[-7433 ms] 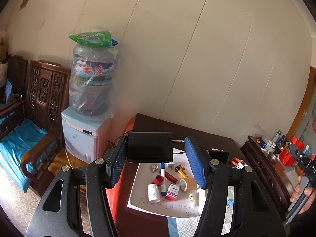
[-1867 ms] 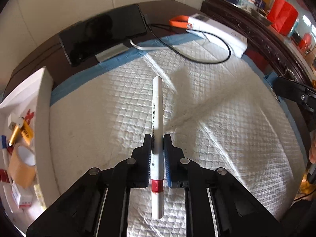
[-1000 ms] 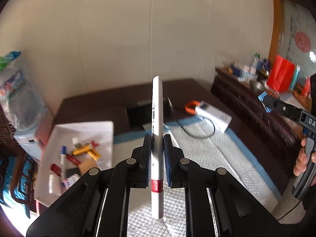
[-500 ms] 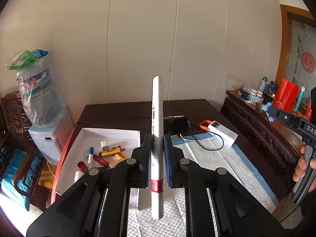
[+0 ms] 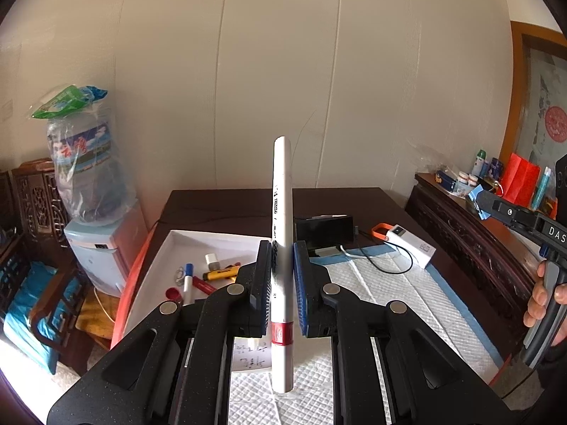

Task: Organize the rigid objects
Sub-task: 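Lift and carry the white marker and blue binder clip over the white tray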

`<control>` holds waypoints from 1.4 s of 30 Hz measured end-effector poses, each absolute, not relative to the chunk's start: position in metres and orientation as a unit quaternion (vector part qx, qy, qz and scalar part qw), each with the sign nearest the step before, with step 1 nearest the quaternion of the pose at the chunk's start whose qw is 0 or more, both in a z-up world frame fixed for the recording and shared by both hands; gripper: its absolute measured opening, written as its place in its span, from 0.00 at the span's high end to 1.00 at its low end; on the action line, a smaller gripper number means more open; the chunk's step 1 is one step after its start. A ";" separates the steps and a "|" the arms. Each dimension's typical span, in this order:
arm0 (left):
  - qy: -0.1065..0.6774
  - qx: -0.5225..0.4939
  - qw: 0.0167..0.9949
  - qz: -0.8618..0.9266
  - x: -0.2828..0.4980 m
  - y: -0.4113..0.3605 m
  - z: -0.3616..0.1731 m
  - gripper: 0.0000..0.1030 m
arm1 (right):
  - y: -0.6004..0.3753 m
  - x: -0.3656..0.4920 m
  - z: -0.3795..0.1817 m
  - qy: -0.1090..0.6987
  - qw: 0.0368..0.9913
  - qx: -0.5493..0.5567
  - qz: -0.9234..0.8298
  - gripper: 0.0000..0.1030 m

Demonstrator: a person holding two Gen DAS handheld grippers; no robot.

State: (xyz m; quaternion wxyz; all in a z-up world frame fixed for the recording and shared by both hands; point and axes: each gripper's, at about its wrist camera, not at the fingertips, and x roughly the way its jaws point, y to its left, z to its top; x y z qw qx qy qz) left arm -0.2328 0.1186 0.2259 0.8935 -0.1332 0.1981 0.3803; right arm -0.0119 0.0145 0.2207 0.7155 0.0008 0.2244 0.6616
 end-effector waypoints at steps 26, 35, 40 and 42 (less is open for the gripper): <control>0.199 -0.147 0.888 0.388 -0.297 0.173 0.214 0.89 | 0.062 -0.069 0.213 0.237 0.707 -0.013 0.666 0.82; 0.201 -0.165 0.888 0.380 -0.317 0.199 0.202 0.89 | 0.087 -0.094 0.208 0.247 0.706 -0.032 0.663 0.82; 0.202 -0.176 0.887 0.375 -0.325 0.213 0.195 0.89 | 0.100 -0.105 0.206 0.250 0.707 -0.045 0.661 0.82; 0.203 -0.180 0.888 0.372 -0.326 0.219 0.193 0.89 | 0.105 -0.108 0.205 0.252 0.707 -0.050 0.659 0.82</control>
